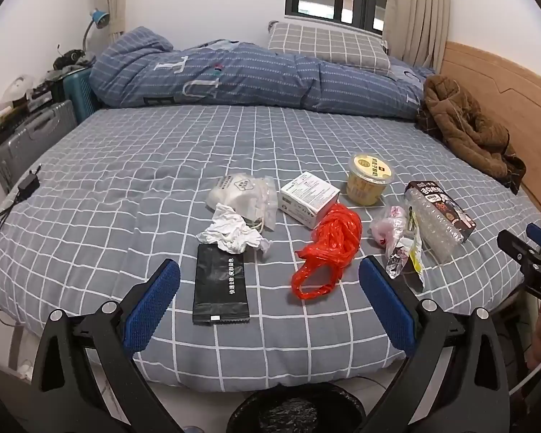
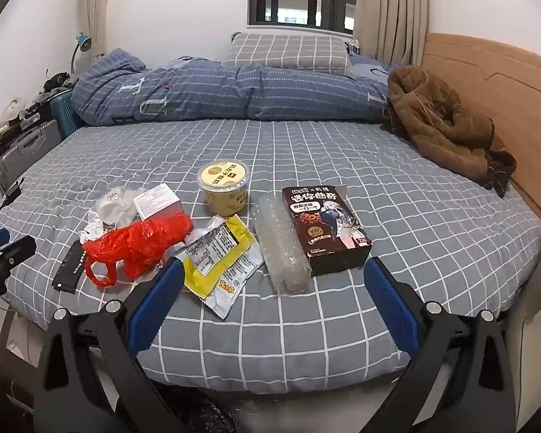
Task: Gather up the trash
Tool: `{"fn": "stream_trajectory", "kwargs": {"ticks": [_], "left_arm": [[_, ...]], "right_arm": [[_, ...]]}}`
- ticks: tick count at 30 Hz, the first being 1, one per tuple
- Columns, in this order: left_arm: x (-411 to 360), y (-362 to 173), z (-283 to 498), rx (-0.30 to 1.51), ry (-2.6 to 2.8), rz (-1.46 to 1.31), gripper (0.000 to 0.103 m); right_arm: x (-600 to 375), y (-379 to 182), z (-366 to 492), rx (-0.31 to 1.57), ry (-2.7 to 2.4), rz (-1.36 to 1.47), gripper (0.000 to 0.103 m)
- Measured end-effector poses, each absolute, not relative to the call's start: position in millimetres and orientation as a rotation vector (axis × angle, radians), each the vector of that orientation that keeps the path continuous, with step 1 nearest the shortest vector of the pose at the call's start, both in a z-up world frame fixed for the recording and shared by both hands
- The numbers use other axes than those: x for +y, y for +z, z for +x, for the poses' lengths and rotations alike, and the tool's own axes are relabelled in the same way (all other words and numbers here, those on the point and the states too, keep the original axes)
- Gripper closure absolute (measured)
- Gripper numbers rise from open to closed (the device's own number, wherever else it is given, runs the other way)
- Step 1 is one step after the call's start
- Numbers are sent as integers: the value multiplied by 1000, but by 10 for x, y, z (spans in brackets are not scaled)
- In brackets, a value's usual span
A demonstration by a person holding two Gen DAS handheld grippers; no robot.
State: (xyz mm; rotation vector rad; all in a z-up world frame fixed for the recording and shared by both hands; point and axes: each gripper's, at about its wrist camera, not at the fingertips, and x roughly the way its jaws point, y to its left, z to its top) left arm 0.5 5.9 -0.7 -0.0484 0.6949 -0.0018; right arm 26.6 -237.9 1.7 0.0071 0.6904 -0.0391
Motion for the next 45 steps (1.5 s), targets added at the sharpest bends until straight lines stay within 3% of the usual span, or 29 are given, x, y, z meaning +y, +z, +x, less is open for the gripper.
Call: {"fn": "stream_trajectory", "kwargs": {"ticks": [45], "left_arm": [[38, -27, 79, 711, 11, -36, 6]], "right_arm": [[-2384, 40, 285, 701, -33, 2, 7]]}}
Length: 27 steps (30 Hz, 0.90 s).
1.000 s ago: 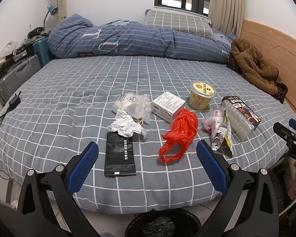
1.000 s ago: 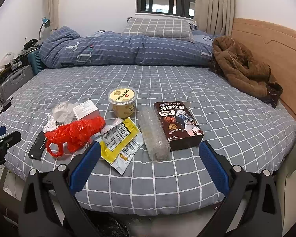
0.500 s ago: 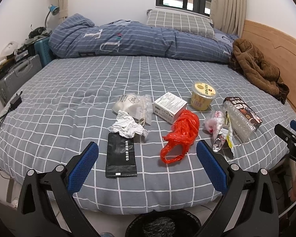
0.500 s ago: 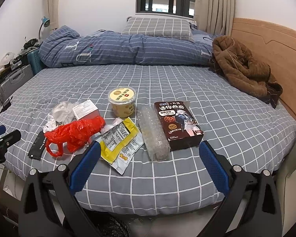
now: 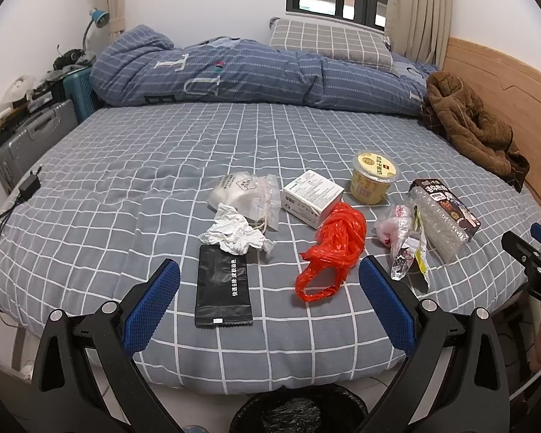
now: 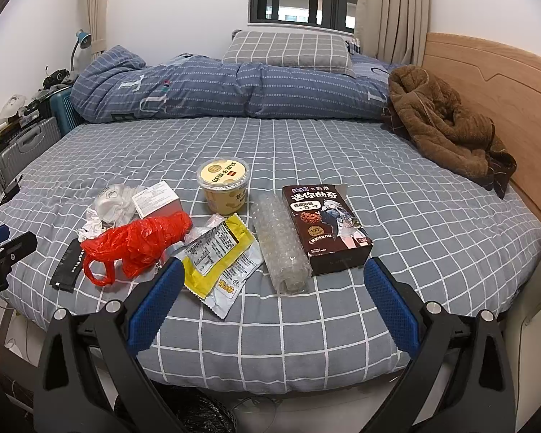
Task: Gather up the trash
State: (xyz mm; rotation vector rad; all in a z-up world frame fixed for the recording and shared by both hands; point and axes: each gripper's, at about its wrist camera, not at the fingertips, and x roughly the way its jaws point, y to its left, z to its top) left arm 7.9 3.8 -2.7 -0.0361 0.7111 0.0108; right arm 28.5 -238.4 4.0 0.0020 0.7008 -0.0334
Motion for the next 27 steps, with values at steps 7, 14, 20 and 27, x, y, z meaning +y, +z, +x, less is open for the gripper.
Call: {"fn": "stream_trajectory", "kwargs": {"ticks": [7, 14, 20, 27], "left_arm": [[51, -18, 81, 712, 9, -41, 6], [48, -17, 83, 715, 7, -36, 6], [50, -16, 82, 714, 6, -39, 6], [34, -24, 79, 715, 4, -36, 6]], "right_arm": [[-2378, 39, 284, 702, -31, -1, 7], [-2377, 37, 286, 702, -31, -2, 7], [-2375, 31, 284, 700, -31, -4, 7], [-2368, 27, 291, 701, -30, -6, 7]]}}
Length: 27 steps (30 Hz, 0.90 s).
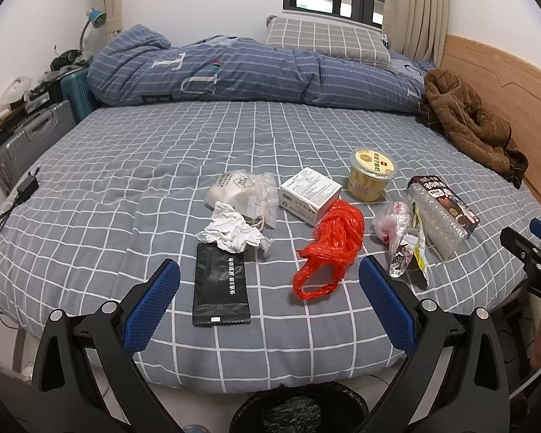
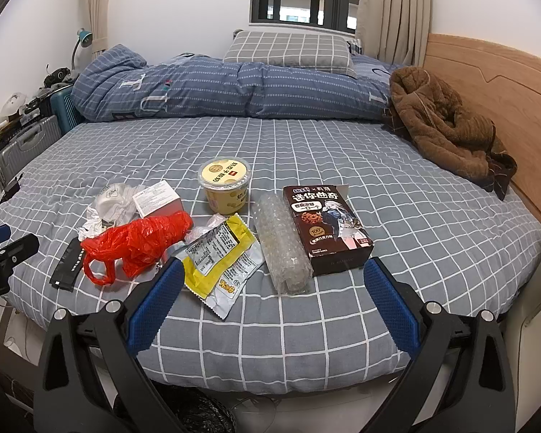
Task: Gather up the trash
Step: 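Grasp the red plastic bag with the left tool while the right tool grasps the bubble-wrap tube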
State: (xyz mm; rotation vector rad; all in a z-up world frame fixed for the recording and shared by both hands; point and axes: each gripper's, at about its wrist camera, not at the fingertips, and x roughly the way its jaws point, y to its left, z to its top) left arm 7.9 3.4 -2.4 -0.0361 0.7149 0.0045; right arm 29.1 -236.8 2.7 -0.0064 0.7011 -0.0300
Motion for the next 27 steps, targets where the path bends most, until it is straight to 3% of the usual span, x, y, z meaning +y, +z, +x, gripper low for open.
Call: {"fn": "stream_trajectory", "kwargs": {"ticks": [15, 27], "left_arm": [[133, -235, 579, 776, 5, -45, 6], [-312, -548, 1052, 868, -116, -19, 7]], "right_arm": [[-2234, -143, 764, 744, -10, -58, 7], [-2493, -618, 1404, 867, -31, -57, 21]]}}
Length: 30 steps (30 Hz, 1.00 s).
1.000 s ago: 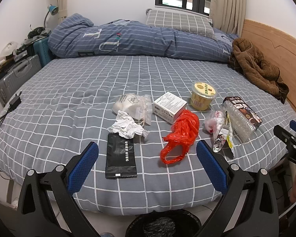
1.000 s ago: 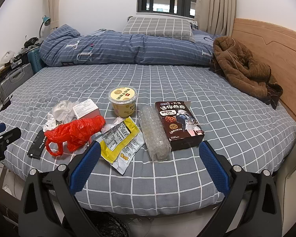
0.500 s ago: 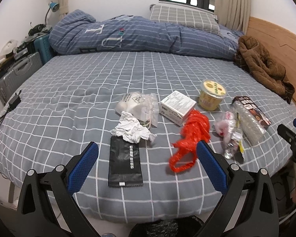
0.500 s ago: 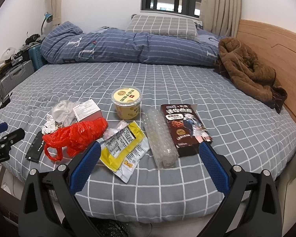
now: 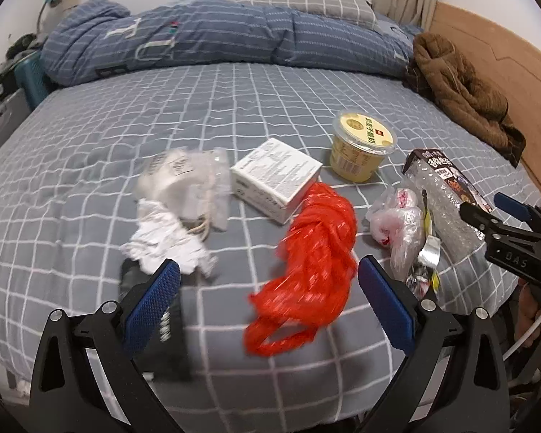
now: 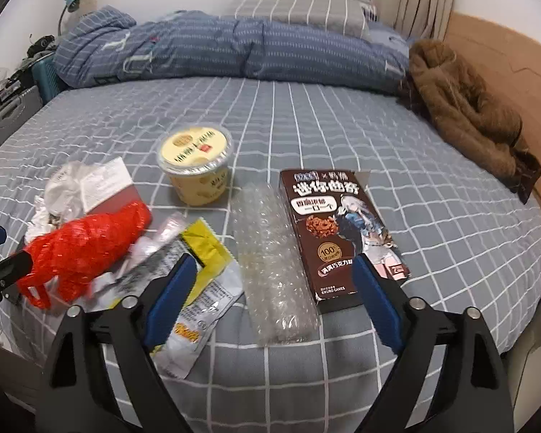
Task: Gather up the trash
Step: 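Grasp the red plastic bag with the left tool while the right tool grasps the bubble-wrap tube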
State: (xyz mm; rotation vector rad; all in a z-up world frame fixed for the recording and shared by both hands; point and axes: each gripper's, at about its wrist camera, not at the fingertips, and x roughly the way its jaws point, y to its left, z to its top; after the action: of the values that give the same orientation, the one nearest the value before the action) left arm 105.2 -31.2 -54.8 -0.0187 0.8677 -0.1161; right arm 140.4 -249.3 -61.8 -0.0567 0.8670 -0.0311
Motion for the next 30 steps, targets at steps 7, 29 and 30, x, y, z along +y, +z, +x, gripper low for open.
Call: {"fn": "stream_trajectory", "kwargs": {"ticks": [7, 29, 30], "left_arm": [[-540, -751, 1338, 918, -139, 15, 15], [-734, -1005, 1478, 970, -173, 10, 62], [-728, -1003, 1480, 969, -175, 6, 63]], "right_arm": [[-2559, -785, 1546, 926, -25, -35, 34], [-2451, -899, 1509, 987, 23, -42, 75], [-2449, -919, 1517, 992, 22, -41, 75]]}}
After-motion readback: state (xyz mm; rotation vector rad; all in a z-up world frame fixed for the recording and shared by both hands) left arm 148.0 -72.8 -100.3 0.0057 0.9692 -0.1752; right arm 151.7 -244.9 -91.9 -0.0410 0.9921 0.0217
